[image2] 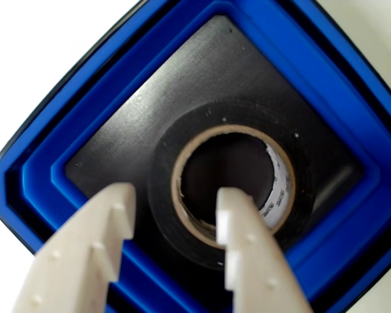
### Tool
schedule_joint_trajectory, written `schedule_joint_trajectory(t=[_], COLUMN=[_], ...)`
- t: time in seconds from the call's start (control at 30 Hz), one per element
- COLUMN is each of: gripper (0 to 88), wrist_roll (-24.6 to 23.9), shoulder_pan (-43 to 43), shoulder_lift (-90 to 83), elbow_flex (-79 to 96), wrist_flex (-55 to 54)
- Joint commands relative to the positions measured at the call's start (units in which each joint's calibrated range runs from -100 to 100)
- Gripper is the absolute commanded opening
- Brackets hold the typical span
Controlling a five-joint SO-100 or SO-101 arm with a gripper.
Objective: Pick the black tape roll and drop it in the blue box
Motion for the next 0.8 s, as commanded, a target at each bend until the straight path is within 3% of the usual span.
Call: schedule_joint_trajectory(t=[0.0,0.77], gripper=[12.6,12.4], wrist_roll=[0.4,0.4], shoulder_pan=[-0.1,-0.1], shoulder_lift=[-0.6,-0.4], elbow_flex=[-3.1,-3.1], wrist_flex=[-0.3,-0.4])
